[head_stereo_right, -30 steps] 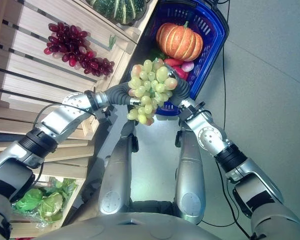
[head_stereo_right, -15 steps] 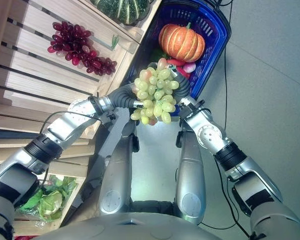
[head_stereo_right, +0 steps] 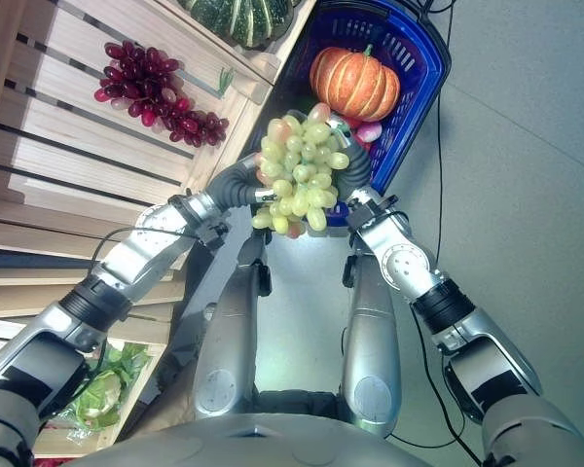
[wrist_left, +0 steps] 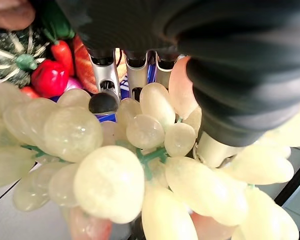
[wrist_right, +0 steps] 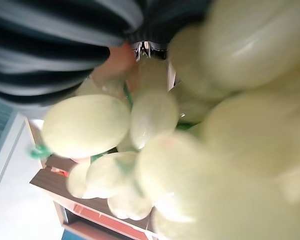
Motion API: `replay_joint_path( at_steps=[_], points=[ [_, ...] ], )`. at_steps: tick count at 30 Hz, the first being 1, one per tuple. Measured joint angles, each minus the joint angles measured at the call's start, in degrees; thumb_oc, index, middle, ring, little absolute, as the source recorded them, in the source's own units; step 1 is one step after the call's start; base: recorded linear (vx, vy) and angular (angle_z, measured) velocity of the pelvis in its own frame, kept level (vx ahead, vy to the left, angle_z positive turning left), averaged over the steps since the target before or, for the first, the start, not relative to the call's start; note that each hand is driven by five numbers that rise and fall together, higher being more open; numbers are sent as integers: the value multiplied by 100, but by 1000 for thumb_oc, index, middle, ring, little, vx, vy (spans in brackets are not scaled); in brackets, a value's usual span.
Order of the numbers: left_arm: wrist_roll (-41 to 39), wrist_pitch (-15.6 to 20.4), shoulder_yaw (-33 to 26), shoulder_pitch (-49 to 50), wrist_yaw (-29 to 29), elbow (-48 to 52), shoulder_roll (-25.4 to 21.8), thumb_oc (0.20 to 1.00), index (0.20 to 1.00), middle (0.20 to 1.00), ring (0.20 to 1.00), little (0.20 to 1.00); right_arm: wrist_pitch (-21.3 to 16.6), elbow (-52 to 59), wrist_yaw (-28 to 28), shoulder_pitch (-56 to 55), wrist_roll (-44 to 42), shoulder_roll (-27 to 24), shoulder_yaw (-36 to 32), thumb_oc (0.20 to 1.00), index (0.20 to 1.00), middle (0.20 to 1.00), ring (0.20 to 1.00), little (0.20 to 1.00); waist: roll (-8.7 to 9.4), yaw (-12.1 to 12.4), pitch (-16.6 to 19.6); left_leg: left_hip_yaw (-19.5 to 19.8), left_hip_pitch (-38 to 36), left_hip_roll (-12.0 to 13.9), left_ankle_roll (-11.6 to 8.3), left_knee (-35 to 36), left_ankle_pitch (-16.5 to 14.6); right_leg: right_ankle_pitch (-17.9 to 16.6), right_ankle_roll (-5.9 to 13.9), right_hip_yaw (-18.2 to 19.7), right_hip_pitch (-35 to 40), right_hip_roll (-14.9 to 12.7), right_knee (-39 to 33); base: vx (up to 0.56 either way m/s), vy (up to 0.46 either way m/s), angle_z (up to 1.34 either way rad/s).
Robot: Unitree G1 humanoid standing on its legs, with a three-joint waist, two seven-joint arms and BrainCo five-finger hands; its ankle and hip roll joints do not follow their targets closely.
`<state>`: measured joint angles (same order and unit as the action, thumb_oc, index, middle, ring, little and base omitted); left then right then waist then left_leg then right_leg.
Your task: Pick up fruits and vegetables into the basket
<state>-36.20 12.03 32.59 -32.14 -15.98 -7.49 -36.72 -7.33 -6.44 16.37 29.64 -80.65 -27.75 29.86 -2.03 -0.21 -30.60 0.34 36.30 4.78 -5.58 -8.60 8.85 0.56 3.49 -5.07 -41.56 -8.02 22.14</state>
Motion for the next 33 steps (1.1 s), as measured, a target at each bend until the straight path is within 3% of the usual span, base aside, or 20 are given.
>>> replay_joint_path(
  at_steps=[13, 25, 33],
  points=[
    [-439, 217, -576, -157, 209, -5, 247, 200, 200, 200, 200, 200, -328, -11, -893, -361, 368, 270, -11, 1000, 1000, 1000, 1000, 1000, 0, -35, 0, -22, -24, -2, -1, 0, 2, -18, -25, 24, 2, 1, 4, 0, 0, 0],
    [-167, 212, -578, -144, 426, -6, 250, 200, 200, 200, 200, 200, -116, 5, -587, -399, 441, 252, -12, 1000, 1000, 1000, 1000, 1000, 0, -98, 0, -31, -31, -2, 1, 0, 0, -17, -24, 35, 2, 5, 0, 0, 0, 0],
    [652, 171, -529, -151, 570, -6, 207, 200, 200, 200, 200, 200, -114, 291, -490, -309, 559, 174, 38, 1000, 1000, 1000, 1000, 1000, -1, -105, 0, -37, -29, -2, 2, 0, -1, -7, -9, 37, -3, 5, 0, 0, 0, 0]
  ],
)
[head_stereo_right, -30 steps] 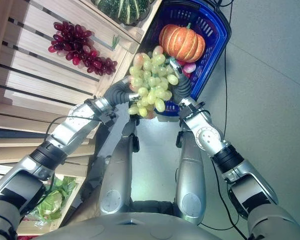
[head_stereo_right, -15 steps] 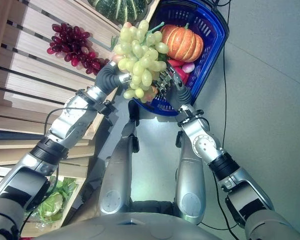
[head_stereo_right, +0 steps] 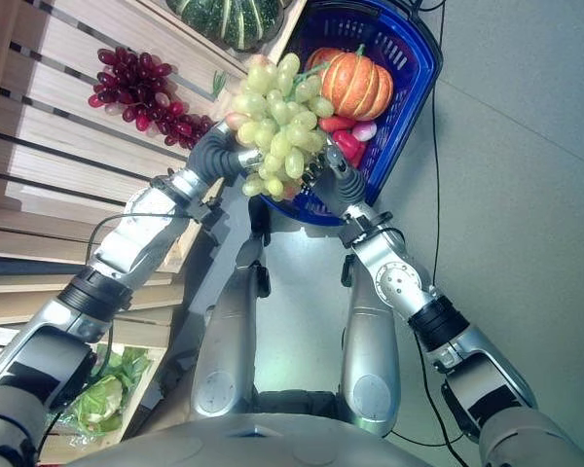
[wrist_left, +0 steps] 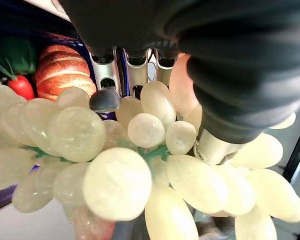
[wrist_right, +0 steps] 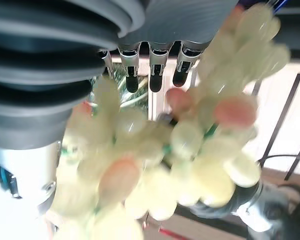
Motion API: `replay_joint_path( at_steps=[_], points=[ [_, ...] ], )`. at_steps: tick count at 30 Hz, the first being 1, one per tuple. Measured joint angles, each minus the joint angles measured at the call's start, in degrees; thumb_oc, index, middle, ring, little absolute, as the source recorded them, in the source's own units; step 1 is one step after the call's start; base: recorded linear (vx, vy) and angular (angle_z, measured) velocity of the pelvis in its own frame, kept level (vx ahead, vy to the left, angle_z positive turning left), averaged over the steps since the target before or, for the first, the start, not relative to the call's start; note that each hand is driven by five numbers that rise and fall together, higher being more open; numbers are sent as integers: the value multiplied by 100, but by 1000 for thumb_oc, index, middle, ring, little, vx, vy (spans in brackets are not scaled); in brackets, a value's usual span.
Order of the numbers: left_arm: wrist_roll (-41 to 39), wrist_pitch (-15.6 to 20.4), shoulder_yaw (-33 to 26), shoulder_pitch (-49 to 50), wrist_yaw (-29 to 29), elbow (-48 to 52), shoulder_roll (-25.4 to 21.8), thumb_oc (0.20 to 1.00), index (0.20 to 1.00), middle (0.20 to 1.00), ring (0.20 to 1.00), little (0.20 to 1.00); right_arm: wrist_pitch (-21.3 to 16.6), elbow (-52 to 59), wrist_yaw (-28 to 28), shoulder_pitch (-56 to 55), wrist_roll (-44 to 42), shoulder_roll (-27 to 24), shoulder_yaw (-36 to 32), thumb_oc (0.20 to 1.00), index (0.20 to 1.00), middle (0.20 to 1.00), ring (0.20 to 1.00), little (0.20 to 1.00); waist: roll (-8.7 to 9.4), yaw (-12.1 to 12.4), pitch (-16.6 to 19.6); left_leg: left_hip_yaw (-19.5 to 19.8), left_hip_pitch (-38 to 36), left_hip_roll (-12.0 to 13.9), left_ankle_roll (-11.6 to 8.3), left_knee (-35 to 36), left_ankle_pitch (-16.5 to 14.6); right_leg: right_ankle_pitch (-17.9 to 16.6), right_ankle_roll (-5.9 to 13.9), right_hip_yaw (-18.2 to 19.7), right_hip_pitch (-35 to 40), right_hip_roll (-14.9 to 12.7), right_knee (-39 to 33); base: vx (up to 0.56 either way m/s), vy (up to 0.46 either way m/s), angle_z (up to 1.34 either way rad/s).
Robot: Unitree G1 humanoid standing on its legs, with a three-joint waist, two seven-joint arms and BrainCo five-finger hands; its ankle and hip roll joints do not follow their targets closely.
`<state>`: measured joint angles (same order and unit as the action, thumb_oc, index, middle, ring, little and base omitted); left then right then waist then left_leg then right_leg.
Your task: Pick up fruits and vegetables into the basket
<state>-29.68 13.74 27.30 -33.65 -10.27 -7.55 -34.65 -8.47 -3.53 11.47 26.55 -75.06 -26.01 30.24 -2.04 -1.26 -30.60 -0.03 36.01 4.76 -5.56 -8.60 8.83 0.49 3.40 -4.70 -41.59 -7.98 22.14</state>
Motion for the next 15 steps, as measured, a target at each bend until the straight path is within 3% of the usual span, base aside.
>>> replay_joint_path(
  at_steps=[5, 15],
  points=[
    [498, -25, 50, -53, 123, 0, -135, 200, 200, 200, 200, 200, -36, 0, -5, 48, -1, -66, -1, 1000, 1000, 1000, 1000, 1000, -2, 5, -1, -5, 6, 0, 0, 4, -1, 8, 11, 2, -10, 0, -3, 0, 0, 0],
    [1640, -644, 355, -361, 390, 4, -473, 200, 200, 200, 200, 200, -234, 0, -69, 76, -3, -264, 49, 1000, 1000, 1000, 1000, 1000, -11, 10, -6, -11, 42, 0, -15, 7, 8, 8, 11, 5, -43, -1, -9, 0, 0, 0]
  ],
)
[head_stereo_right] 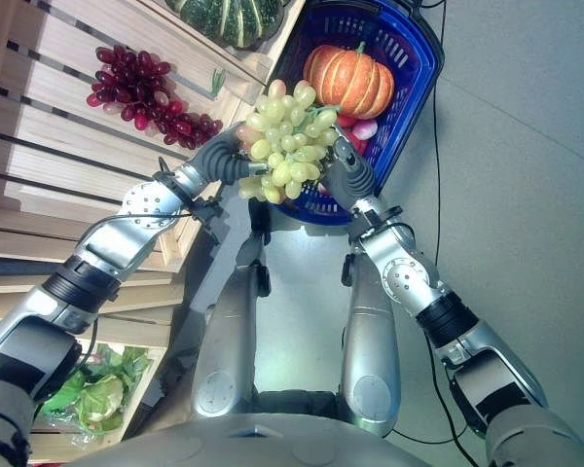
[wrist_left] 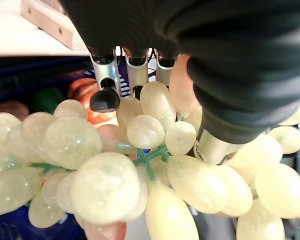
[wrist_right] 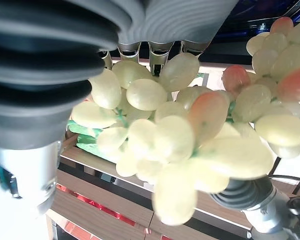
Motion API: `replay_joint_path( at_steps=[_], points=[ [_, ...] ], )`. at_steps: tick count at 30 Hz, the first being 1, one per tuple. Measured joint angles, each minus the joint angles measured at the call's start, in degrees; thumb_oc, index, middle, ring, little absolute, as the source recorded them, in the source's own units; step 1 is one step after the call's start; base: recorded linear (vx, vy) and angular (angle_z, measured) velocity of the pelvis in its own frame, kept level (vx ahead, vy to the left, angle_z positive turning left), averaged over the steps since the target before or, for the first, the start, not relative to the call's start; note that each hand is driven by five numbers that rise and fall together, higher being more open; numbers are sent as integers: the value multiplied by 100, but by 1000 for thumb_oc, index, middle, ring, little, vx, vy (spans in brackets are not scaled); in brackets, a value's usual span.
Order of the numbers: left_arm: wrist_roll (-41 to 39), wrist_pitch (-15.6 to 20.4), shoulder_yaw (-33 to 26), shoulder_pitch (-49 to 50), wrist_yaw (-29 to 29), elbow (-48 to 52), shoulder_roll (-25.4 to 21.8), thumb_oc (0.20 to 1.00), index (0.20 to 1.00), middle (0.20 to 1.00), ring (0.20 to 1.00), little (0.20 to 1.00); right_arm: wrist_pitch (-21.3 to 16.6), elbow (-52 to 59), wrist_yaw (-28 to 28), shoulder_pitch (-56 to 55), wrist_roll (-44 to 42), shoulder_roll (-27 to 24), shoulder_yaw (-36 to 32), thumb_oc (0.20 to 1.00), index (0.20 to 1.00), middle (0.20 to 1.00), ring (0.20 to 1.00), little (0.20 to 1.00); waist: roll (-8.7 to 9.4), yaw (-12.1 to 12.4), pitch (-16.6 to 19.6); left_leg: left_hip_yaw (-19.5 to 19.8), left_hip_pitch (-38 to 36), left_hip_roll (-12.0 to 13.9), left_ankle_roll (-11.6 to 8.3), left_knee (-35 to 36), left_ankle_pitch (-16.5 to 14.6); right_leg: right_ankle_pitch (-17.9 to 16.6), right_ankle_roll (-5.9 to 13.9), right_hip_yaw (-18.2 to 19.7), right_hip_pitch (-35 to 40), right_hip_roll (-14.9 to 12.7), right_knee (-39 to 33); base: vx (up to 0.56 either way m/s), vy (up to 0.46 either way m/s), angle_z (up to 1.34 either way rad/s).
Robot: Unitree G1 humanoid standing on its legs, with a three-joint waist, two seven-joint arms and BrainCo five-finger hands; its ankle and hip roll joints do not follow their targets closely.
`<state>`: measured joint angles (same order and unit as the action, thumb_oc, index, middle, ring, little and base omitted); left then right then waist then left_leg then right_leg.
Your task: Pick up fruits and vegetables into the basket
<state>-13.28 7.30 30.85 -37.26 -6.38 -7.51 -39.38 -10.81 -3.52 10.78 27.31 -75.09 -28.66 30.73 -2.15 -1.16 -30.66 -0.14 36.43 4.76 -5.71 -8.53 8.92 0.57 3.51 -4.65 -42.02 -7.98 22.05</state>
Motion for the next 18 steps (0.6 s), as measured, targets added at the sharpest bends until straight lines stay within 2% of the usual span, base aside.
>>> replay_joint_path(
  at_steps=[8, 18],
  points=[
    [219, -208, 95, -46, 118, 1, -18, 200, 200, 200, 200, 200, -43, 0, -37, 9, -22, -12, 58, 1000, 1000, 1000, 1000, 1000, -1, 68, 0, -6, 5, 1, -2, 13, 2, 1, 1, -1, -9, 0, -4, 0, 0, 0],
    [214, -212, 108, -47, 75, 2, -16, 200, 200, 200, 200, 200, -45, 0, -63, 17, -4, 46, 157, 1000, 1000, 1000, 1000, 1000, -1, 94, 0, -4, 6, 1, -2, 14, 2, 2, 2, -4, -8, -1, -2, 0, 0, 0]
  ],
)
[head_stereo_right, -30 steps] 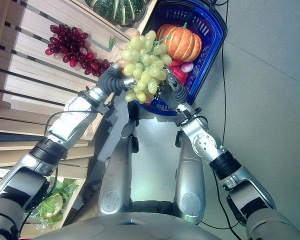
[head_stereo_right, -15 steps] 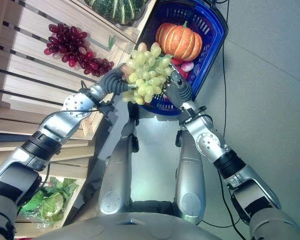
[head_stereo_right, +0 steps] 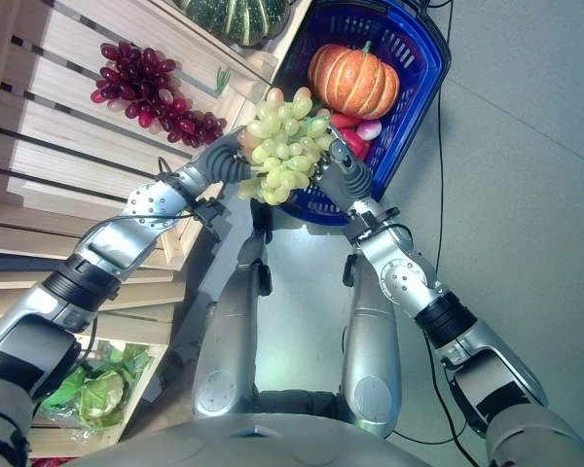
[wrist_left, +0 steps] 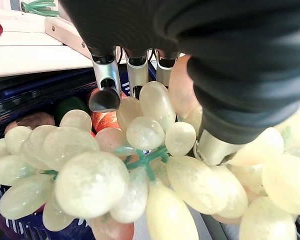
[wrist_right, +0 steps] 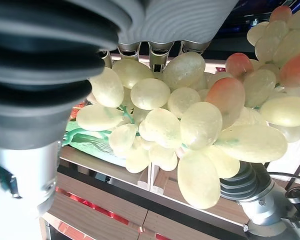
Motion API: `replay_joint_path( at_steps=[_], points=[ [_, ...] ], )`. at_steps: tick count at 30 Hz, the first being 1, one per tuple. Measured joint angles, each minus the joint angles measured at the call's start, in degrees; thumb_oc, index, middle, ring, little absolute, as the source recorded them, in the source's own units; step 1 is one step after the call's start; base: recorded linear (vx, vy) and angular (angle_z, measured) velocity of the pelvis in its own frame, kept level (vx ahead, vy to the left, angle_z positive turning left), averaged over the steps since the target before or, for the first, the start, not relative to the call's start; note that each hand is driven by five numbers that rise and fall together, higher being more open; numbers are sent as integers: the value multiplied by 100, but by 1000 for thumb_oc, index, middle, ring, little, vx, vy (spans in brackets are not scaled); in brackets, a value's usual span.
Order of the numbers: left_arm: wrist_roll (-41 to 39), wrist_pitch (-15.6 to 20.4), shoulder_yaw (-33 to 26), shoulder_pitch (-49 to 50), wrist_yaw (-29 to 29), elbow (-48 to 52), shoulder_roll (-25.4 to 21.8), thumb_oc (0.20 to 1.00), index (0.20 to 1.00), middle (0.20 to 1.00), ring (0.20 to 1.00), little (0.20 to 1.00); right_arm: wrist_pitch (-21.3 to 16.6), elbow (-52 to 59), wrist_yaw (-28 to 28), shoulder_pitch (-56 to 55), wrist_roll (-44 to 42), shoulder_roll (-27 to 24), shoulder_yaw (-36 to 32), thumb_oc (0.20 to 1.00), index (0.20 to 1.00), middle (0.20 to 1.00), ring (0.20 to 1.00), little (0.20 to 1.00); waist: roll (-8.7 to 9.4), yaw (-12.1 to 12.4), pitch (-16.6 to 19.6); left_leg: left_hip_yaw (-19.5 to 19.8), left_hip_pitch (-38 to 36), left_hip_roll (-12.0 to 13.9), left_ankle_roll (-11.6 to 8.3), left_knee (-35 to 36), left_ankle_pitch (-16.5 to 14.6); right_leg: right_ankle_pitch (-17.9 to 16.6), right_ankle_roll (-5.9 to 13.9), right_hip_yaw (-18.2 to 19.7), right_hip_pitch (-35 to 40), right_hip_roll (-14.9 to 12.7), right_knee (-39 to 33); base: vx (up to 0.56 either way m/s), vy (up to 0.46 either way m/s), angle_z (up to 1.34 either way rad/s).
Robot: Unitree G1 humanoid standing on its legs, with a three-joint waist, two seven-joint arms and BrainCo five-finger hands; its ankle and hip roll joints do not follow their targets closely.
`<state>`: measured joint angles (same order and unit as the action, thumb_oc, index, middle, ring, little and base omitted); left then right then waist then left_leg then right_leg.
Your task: Pick up fruits and vegetables into the basket
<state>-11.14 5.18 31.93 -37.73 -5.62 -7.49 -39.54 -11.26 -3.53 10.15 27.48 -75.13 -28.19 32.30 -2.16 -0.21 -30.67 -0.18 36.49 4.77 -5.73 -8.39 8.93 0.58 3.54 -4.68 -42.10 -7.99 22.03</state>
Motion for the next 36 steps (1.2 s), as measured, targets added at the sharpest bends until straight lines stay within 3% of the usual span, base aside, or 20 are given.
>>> replay_joint_path(
  at_steps=[9, 18, 19, 20, 36],
  points=[
    [2, 0, 146, 0, 4, 5, 41, 200, 200, 200, 200, 200, -5, 9, -756, 39, 869, 8, 118, 1000, 1000, 1000, 1000, 1000, 0, -5, 0, -2, 0, 0, 2, 4, -2, 0, 0, 1, 0, 0, -6, 0, 0, 0],
    [4, 0, 155, 0, -47, 68, 39, 200, 200, 200, 200, 200, 26, 57, -874, 46, 951, -10, 118, 1000, 1000, 1000, 1000, 1000, 0, -8, 0, -11, 2, 0, 14, 7, -10, 0, 0, 2, -2, 0, -14, 0, 0, 0],
    [4, 0, 155, 0, -53, 77, 39, 200, 200, 200, 200, 200, 26, 57, -874, 46, 951, -11, 118, 736, 736, 736, 736, 736, 0, -7, 0, -11, 2, 0, 14, 8, -10, 0, 0, 2, -2, 0, -14, 0, 0, 0],
    [4, 0, 154, 0, -82, 112, 26, 200, 200, 200, 200, 200, 26, 57, -874, 45, 951, -13, 117, 200, 200, 200, 200, 200, 0, -8, 0, -12, 2, 0, 11, 9, -8, 0, 0, 2, -2, 0, -15, 0, 0, 0],
    [3, 47, 281, 127, -121, 629, 14, 200, 200, 200, 200, 200, 106, 19, -998, 77, 918, -167, -53, 200, 200, 200, 200, 200, 0, 17, 0, -15, -14, 0, 2, 8, 0, -19, -26, 7, 7, 1, -7, 0, 0, 0]
  ],
)
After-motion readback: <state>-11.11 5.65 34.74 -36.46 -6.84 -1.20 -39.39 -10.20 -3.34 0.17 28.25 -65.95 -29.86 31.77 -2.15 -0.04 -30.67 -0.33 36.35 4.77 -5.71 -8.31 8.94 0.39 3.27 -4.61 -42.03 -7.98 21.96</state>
